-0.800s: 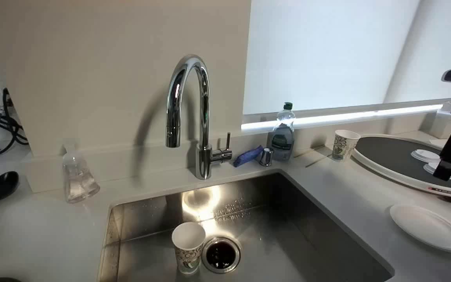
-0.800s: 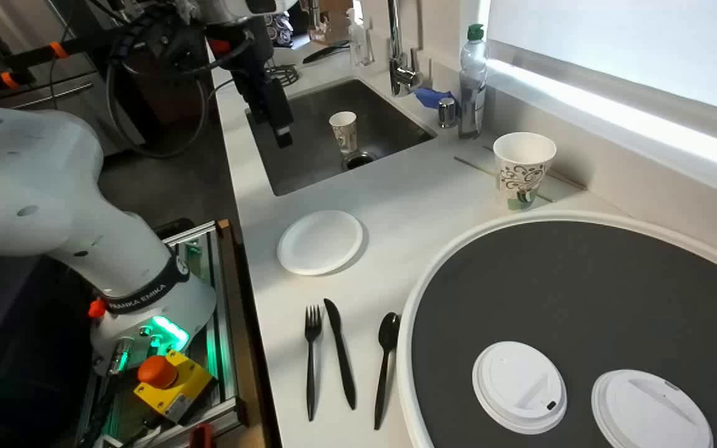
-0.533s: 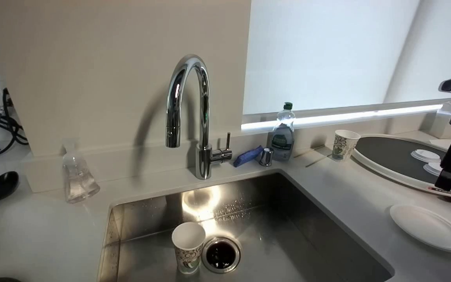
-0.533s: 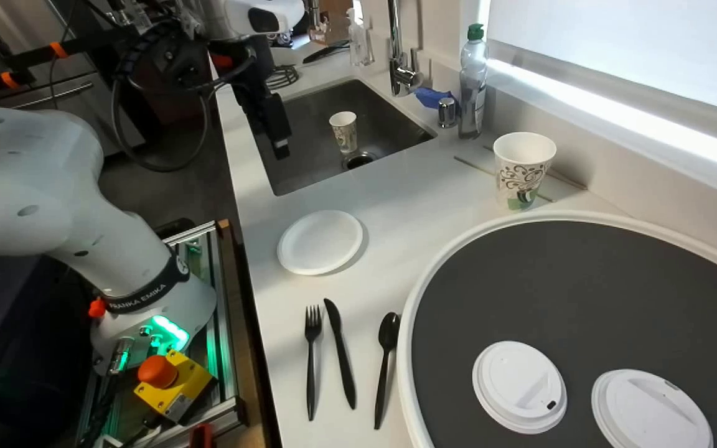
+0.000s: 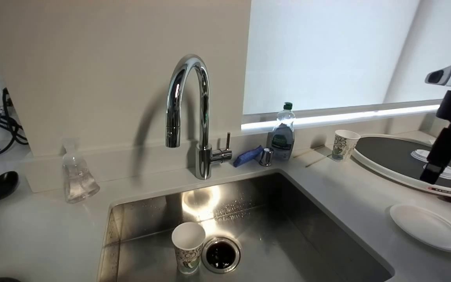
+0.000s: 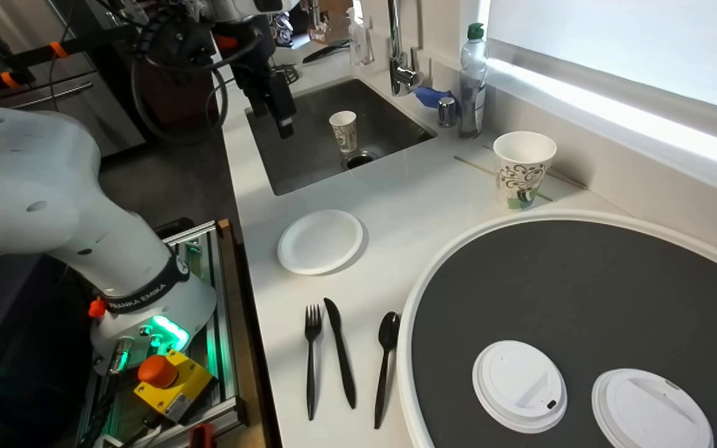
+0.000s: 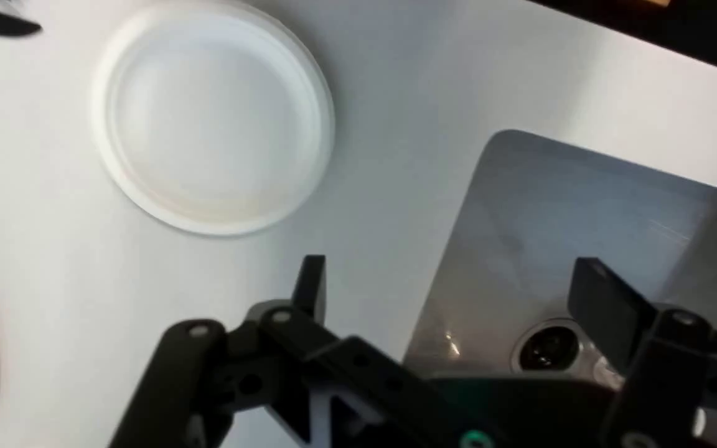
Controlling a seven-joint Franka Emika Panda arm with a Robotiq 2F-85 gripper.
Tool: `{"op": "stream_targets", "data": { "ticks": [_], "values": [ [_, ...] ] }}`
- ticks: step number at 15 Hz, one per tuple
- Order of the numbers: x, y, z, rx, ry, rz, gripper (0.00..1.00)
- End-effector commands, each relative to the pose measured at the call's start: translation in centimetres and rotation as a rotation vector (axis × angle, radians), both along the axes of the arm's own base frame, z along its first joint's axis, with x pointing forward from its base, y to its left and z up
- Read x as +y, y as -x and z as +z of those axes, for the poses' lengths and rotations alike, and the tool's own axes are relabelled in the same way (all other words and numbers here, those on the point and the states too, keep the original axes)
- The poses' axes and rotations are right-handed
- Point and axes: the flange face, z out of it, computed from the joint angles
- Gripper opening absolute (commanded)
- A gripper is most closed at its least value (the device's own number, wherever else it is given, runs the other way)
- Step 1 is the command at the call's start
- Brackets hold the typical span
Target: Place the coffee cup in the sink then put the liquid from the cup on the left into the cup on the right.
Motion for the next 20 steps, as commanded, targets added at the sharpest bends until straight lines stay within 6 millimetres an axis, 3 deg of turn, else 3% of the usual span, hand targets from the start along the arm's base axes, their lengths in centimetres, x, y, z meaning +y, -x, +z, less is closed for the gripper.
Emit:
{"op": "stream_targets", "data": {
  "ticks": [1,6,8,9,12,20],
  "values": [
    [8.3,-1.7,-0.7,-0.028,-0.063,0.149,1.00],
    [18.5,-3.3,-2.5,-0.112,-0.128,0.333,1.00],
    [20.8,-4.2,-2.9,-0.128,-0.174,0.392,1.00],
    [18.8,-2.6,-2.1,-0.139,-0.130,0.342,1.00],
    [20.6,-3.8,-2.9,-0.126,-0.148,0.381,1.00],
    [20.6,-4.2,-2.8,-0.127,-0.152,0.383,1.00]
  ]
}}
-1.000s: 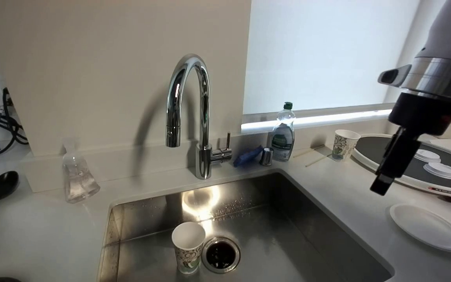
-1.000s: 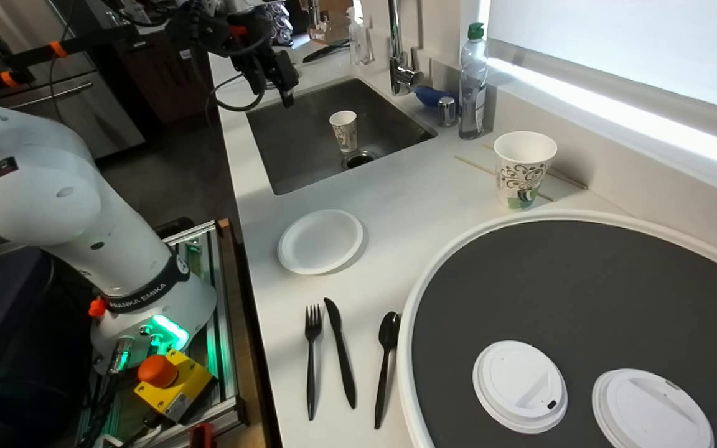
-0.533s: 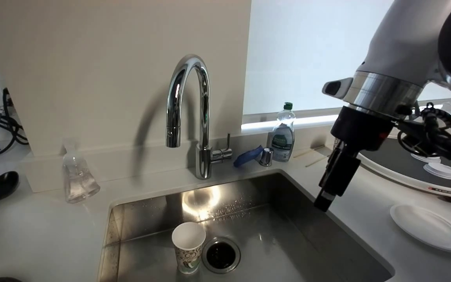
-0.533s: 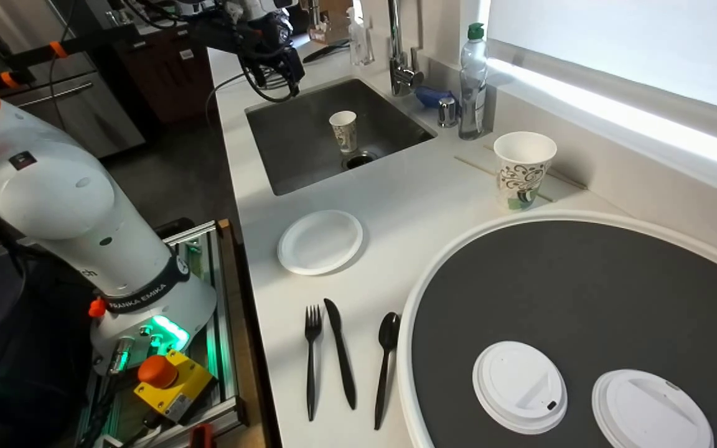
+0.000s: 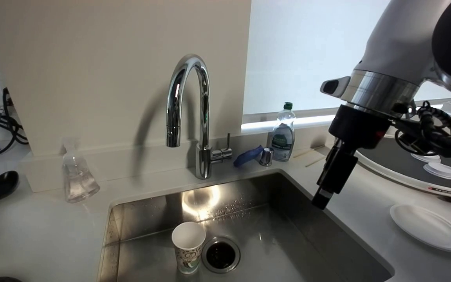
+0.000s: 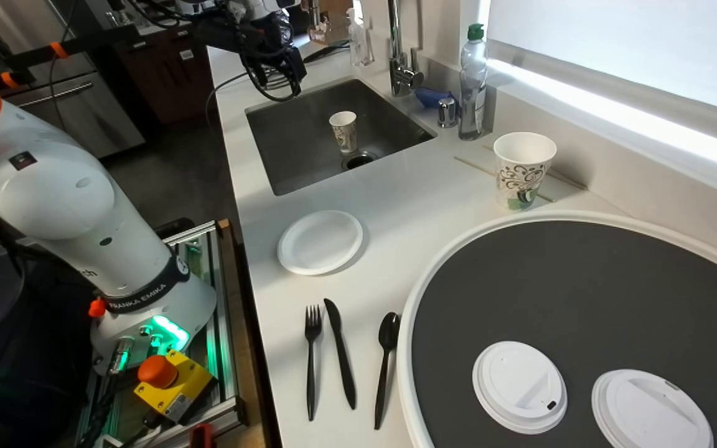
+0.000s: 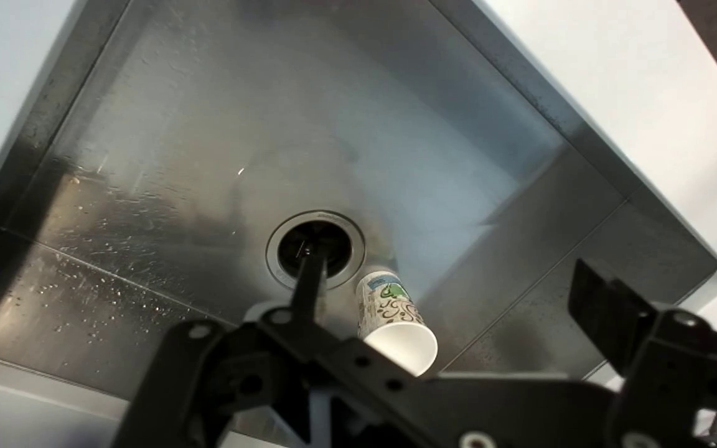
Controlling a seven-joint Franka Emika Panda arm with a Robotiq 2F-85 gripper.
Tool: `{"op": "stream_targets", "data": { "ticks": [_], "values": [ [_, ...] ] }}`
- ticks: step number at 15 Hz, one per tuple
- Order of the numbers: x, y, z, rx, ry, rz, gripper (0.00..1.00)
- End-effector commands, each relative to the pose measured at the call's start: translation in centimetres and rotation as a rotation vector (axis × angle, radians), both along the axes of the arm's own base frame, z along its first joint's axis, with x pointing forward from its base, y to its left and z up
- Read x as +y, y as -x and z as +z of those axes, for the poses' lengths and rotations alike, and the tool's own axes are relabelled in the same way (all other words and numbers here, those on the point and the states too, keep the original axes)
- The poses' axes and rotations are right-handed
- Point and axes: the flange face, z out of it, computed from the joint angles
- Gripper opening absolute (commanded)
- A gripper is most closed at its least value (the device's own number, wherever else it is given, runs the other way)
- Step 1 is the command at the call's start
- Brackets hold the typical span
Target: Place the coffee cup in the sink then put the liquid from the cup on the left into the cup on the right.
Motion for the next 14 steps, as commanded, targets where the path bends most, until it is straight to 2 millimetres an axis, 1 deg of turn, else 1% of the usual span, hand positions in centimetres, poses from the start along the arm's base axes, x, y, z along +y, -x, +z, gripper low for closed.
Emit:
{"op": "stream_targets", "data": {
  "ticks": [1,3,5,6,8,12,14],
  "values": [
    [0.0,0.0,0.0,0.001,0.000,0.000,1.00],
    [0.0,0.0,0.0,0.000,0.000,0.000,1.00],
    [-1.5,-1.2,-0.3,-0.025,0.051,-0.147,1.00],
    [-2.7,-2.0,-0.3,-0.046,0.075,-0.183,1.00],
    [-5.8,-3.9,-0.1,-0.094,0.105,-0.271,1.00],
    [-13.4,-8.1,-0.1,-0.191,0.171,-0.455,1.00],
    [-17.2,-9.7,-0.5,-0.229,0.199,-0.555,1.00]
  ]
}}
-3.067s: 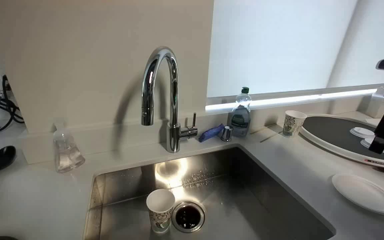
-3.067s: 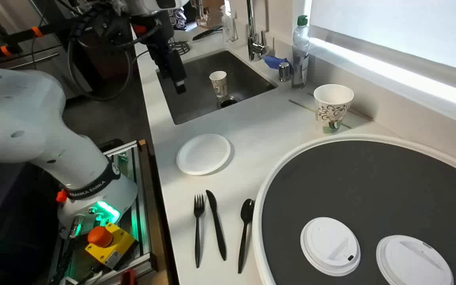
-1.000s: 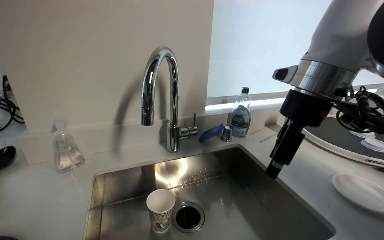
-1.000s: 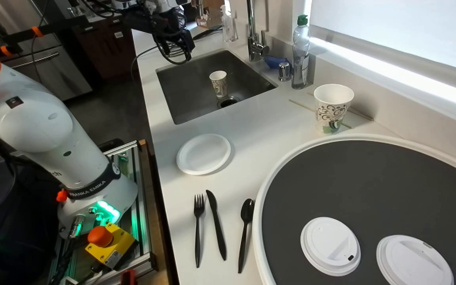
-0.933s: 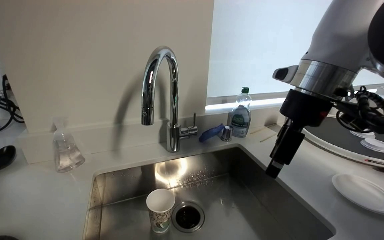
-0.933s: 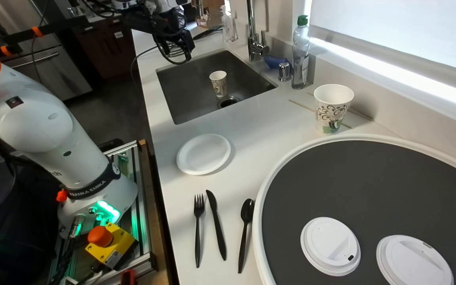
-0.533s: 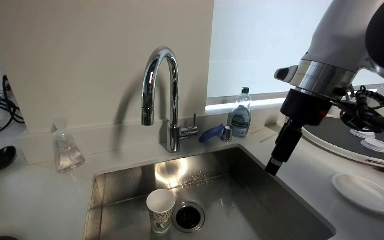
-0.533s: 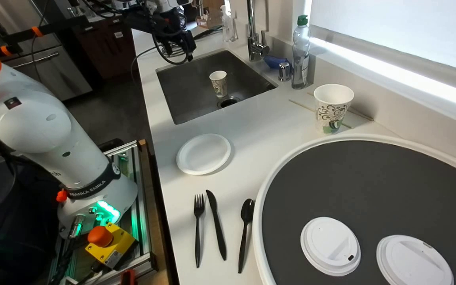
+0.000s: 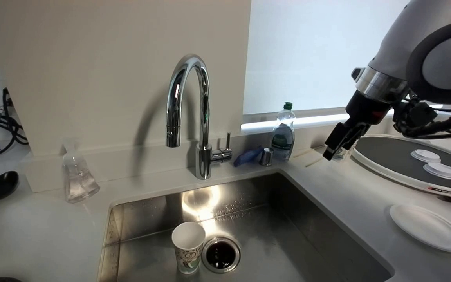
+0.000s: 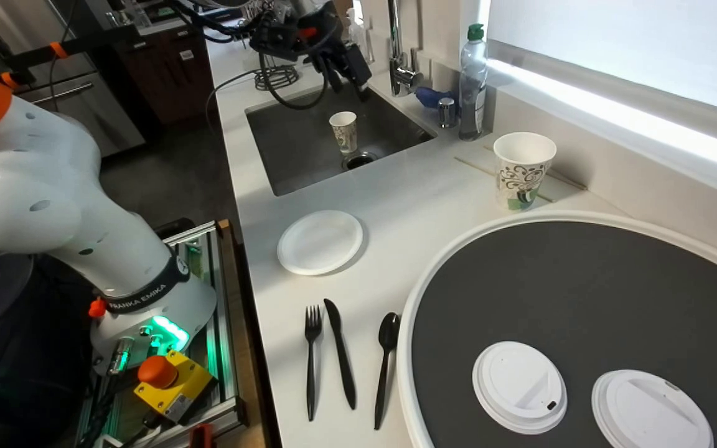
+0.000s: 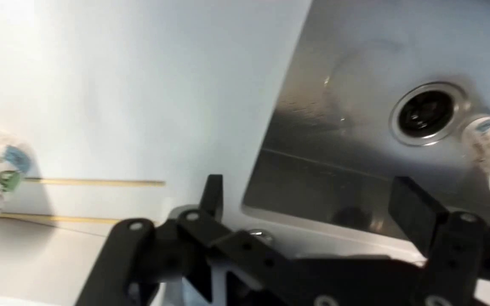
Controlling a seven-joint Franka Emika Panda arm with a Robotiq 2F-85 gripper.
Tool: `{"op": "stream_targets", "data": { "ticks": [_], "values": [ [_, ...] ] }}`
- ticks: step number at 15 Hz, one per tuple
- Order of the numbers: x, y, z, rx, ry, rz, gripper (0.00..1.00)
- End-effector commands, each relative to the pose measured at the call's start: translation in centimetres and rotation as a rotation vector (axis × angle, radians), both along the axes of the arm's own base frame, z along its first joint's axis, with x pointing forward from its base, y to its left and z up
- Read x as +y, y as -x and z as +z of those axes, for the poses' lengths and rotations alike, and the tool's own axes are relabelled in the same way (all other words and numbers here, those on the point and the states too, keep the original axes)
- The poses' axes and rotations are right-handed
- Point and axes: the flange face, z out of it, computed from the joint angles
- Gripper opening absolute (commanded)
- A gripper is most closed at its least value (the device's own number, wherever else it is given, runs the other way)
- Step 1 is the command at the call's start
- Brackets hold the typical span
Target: Place the coffee cup in the sink then put the liquid from the cup on the left into the cup on the right.
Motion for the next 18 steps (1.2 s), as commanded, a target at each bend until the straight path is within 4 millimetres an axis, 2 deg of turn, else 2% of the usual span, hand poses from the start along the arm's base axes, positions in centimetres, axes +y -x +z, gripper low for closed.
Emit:
{"op": "stream_targets", "data": {
  "ticks": [1,4,7,9,12,18],
  "values": [
    [-5.7,-2.9,-1.3,-0.062,0.050,-0.177,1.00],
    [-9.7,-4.9,-2.0,-0.118,0.074,-0.324,1.00],
    [-12.2,-7.5,-2.2,-0.175,0.099,-0.397,1.00],
    [-12.9,-9.4,-2.3,-0.203,0.115,-0.413,1.00],
    [-12.8,-12.0,-3.1,-0.205,0.125,-0.420,1.00],
    [-13.2,-15.0,-5.1,-0.191,0.141,-0.433,1.00]
  ]
}}
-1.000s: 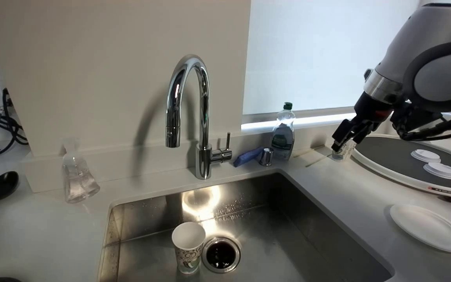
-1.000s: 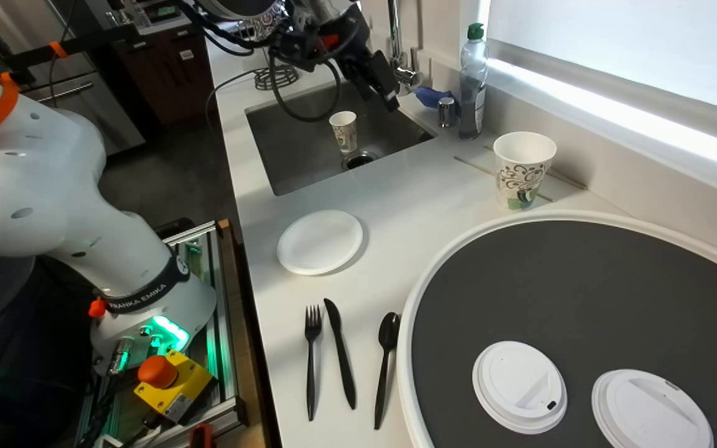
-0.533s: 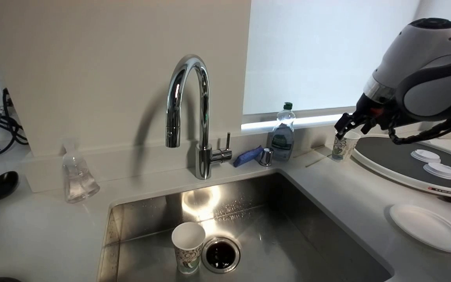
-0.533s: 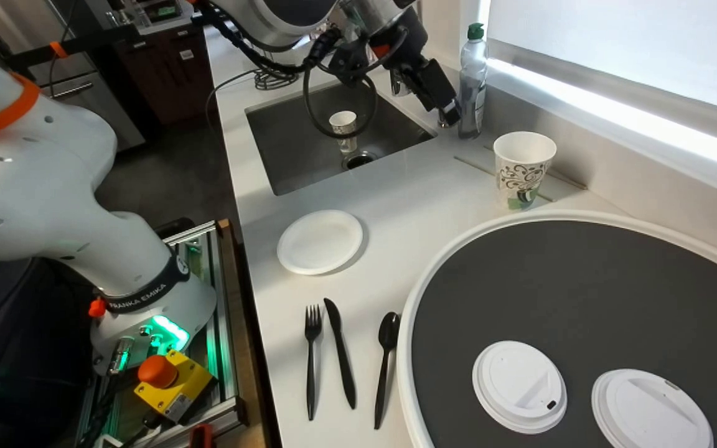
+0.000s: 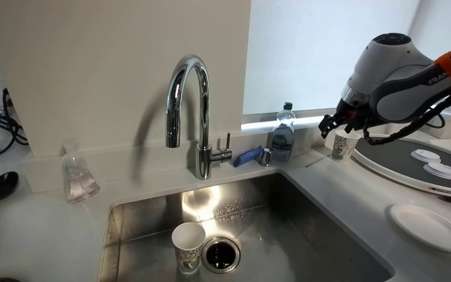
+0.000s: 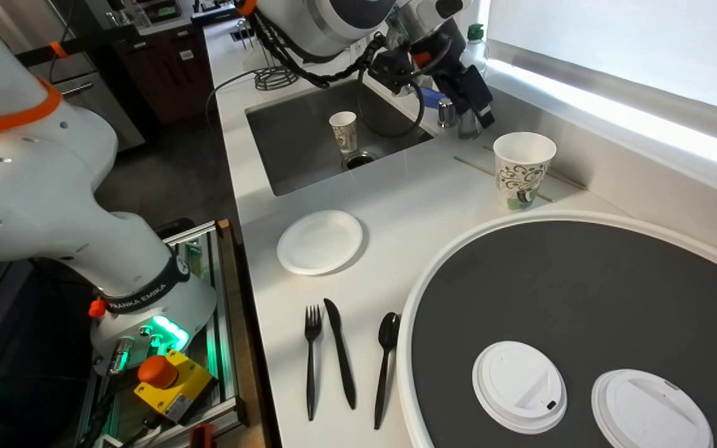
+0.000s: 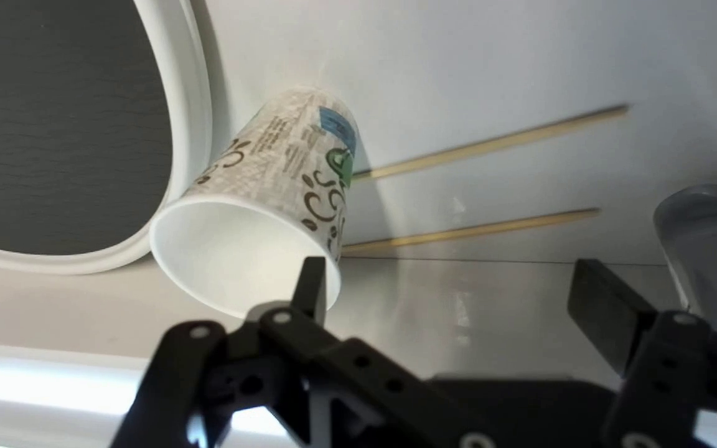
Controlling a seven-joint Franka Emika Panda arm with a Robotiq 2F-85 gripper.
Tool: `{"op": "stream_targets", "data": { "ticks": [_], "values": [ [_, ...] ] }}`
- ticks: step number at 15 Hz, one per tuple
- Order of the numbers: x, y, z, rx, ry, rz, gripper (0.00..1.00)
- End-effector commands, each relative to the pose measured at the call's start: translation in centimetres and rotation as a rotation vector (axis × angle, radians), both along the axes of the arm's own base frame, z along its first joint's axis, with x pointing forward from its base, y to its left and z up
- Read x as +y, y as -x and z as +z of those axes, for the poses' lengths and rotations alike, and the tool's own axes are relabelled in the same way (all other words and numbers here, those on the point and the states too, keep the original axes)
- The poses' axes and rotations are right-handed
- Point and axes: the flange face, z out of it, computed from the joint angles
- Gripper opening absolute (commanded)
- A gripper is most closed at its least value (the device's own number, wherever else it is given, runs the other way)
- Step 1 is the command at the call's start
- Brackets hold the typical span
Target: Place the coffee cup in the sink then put the liquid from the cup on the left into the cup on the right.
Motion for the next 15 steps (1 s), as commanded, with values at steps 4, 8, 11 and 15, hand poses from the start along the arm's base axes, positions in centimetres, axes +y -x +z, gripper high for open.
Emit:
{"op": "stream_targets", "data": {
  "ticks": [4,8,11,15],
  "values": [
    [-0.9,-2.9,-1.2,-0.007,0.028,-0.021,1.00],
    [-2.0,-3.6,-1.3,-0.021,0.051,-0.040,1.00],
    [-2.4,-3.8,-1.4,-0.027,0.053,-0.049,0.74],
    [-2.6,-3.9,-1.6,-0.020,0.045,-0.057,0.45]
  ]
}}
